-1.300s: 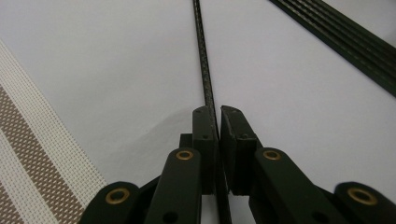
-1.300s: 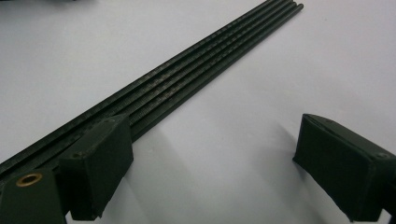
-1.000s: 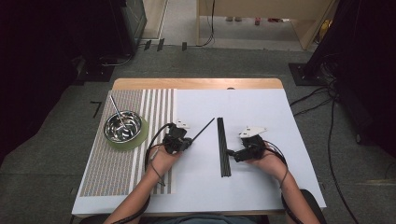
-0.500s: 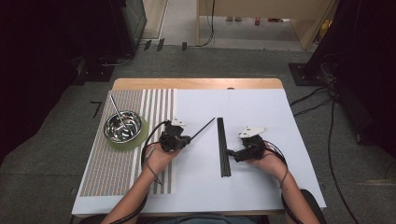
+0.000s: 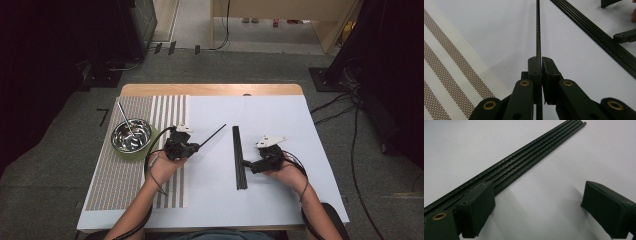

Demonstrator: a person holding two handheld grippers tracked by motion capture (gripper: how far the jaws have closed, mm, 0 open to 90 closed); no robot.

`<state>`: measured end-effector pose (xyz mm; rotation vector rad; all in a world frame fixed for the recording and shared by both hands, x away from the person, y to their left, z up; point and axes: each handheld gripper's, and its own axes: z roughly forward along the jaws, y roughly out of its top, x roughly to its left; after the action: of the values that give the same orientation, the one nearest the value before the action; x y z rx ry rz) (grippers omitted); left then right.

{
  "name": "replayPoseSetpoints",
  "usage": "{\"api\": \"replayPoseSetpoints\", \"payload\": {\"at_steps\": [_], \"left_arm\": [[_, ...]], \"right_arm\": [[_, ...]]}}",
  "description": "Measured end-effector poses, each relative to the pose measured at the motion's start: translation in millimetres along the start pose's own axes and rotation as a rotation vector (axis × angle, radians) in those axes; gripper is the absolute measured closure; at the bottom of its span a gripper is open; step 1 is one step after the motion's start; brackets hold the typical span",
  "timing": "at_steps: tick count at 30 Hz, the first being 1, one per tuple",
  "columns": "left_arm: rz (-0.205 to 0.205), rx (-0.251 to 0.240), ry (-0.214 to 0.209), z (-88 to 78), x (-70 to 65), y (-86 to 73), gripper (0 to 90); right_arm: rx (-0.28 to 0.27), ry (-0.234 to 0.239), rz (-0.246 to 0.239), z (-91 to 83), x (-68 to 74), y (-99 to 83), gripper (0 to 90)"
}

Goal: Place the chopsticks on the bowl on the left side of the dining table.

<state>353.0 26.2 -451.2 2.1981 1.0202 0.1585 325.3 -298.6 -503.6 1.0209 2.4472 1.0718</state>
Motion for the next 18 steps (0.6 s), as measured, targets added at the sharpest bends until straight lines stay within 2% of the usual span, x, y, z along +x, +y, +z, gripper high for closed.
{"api": "replayPoseSetpoints", "payload": {"at_steps": [15, 18], "left_arm": [[-0.005, -0.006, 0.000, -12.8, 8.6, -0.7, 87.6], [0.010, -0.004, -0.009, -14.6, 10.6, -0.7, 87.6]], "right_arm": [[0.000, 0.000, 0.000, 0.0, -0.1, 0.0, 10.9], [0.001, 0.000, 0.001, 0.0, 0.1, 0.0, 10.9]]}}
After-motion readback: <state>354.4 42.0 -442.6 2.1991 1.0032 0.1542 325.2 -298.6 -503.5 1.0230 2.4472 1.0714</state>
